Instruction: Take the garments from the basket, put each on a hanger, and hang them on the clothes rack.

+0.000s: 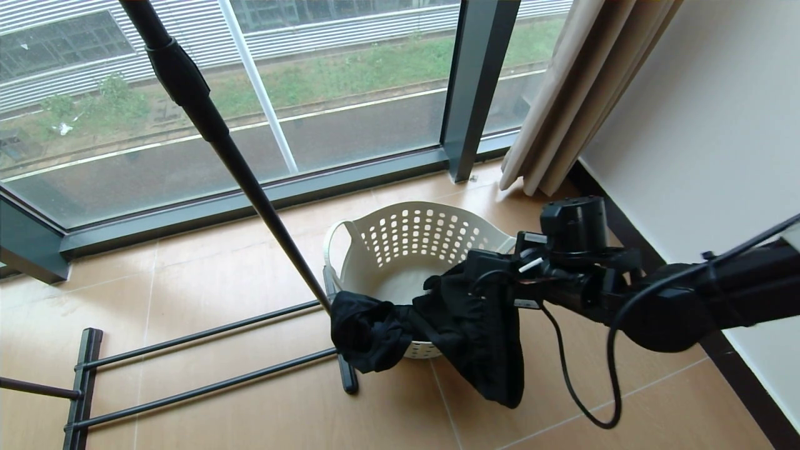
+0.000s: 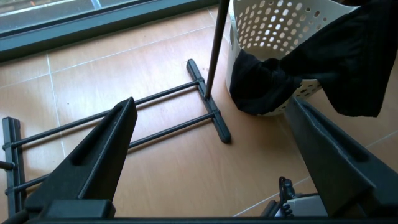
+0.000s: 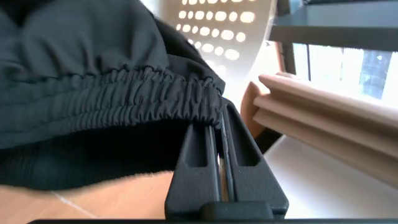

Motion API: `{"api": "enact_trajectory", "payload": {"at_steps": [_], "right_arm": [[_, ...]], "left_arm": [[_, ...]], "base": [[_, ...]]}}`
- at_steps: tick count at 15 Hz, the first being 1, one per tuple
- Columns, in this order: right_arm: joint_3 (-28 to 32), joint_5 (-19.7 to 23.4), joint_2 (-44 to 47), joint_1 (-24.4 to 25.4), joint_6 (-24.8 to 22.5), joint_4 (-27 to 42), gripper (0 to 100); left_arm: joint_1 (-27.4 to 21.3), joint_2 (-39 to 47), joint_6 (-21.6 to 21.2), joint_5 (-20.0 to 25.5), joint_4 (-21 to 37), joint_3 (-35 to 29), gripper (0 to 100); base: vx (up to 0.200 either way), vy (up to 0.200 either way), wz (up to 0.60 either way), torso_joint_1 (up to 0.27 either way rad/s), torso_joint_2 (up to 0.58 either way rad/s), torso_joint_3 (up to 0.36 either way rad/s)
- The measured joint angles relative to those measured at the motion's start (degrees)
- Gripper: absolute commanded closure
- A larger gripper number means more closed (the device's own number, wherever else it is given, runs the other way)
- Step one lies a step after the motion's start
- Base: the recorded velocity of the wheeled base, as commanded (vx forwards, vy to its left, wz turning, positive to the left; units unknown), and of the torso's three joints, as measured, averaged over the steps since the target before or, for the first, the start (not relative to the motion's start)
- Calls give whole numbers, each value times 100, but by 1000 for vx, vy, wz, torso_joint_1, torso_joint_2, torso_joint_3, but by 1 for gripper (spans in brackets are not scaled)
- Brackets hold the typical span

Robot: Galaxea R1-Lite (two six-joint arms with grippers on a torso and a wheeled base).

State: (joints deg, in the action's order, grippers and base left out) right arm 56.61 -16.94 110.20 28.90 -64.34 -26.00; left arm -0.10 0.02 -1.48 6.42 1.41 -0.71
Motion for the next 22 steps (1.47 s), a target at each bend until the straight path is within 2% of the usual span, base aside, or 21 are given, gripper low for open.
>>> {"api": "enact_trajectory", "payload": {"at_steps": [4,7,10,14,18,22], "right_arm": [[-1530,-482,-2004,549,380,35,100],[-2450,-590,-3077,750,1047,63,100],[-2723,-590,-3595,811,1642,69,100],[-2946,-568,-3622,1003,2285,57,100],[-3005,-379,-3534,1025,2365,46,100],[-3128,-366,-3516,1029,2403,6,100]], "left_arm": [[0,0,6,0,0,0,0],[0,0,-13,6,0,0,0],[0,0,-11,9,0,0,0],[0,0,-11,13,0,0,0],[0,0,-11,15,0,0,0],[0,0,-16,17,0,0,0]], "base": [[0,0,0,0,0,0],[0,0,0,0,0,0],[0,0,0,0,0,0],[0,0,0,2,2,132],[0,0,0,4,-1,200],[0,0,0,2,0,204]]}}
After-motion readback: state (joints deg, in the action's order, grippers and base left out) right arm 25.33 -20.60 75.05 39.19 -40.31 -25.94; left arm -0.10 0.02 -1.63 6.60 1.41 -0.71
